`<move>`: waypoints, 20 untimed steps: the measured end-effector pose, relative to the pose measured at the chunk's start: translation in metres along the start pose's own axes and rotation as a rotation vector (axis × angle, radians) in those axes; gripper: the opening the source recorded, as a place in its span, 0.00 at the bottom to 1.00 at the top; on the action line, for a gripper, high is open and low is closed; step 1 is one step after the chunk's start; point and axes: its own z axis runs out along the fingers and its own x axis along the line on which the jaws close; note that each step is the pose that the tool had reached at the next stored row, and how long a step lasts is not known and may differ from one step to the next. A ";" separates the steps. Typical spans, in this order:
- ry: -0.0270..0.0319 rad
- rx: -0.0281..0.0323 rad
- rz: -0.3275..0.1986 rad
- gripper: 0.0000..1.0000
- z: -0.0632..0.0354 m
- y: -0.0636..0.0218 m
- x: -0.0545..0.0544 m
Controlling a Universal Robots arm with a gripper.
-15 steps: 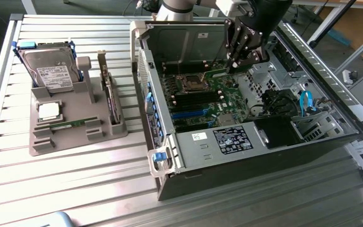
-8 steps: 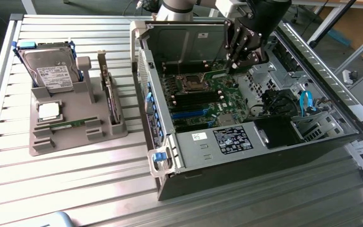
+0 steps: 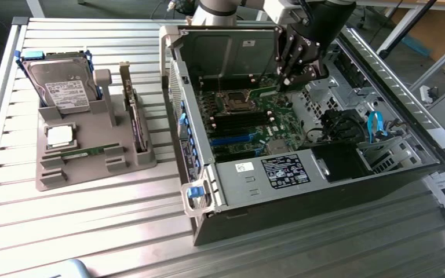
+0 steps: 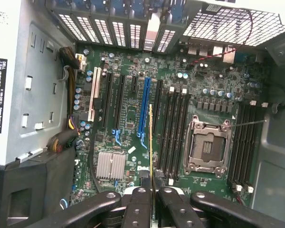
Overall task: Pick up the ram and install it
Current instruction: 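Insert the ram into the slot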
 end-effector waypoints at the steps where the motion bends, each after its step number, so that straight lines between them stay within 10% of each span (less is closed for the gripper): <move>1: 0.0000 0.0000 0.000 0.13 0.0003 0.0000 0.000; 20: 0.0001 0.0000 0.000 0.13 0.0077 -0.0001 0.000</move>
